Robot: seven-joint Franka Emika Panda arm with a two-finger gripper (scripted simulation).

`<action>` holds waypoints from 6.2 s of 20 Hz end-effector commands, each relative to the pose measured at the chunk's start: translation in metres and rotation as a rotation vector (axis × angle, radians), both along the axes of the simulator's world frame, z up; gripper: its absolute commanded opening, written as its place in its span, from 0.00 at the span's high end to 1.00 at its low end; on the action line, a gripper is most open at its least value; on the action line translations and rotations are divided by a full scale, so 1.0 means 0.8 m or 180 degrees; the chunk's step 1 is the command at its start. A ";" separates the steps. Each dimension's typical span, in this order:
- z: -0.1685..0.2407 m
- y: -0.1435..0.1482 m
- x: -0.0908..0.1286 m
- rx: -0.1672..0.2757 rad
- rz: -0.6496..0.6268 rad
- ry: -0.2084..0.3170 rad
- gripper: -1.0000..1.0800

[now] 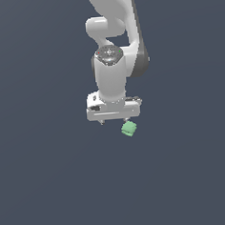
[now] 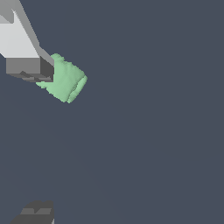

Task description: Pick up the object and move it to a goal position.

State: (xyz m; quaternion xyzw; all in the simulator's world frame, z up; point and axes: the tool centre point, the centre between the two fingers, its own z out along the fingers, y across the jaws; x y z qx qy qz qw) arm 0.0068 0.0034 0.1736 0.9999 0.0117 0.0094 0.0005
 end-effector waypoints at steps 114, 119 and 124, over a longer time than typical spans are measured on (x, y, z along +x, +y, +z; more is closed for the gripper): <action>-0.137 -0.092 0.000 0.0023 -0.1900 0.0056 1.00; -0.127 -0.163 0.023 0.0021 -0.1901 0.0057 1.00; -0.119 -0.213 0.040 0.0021 -0.1901 0.0057 1.00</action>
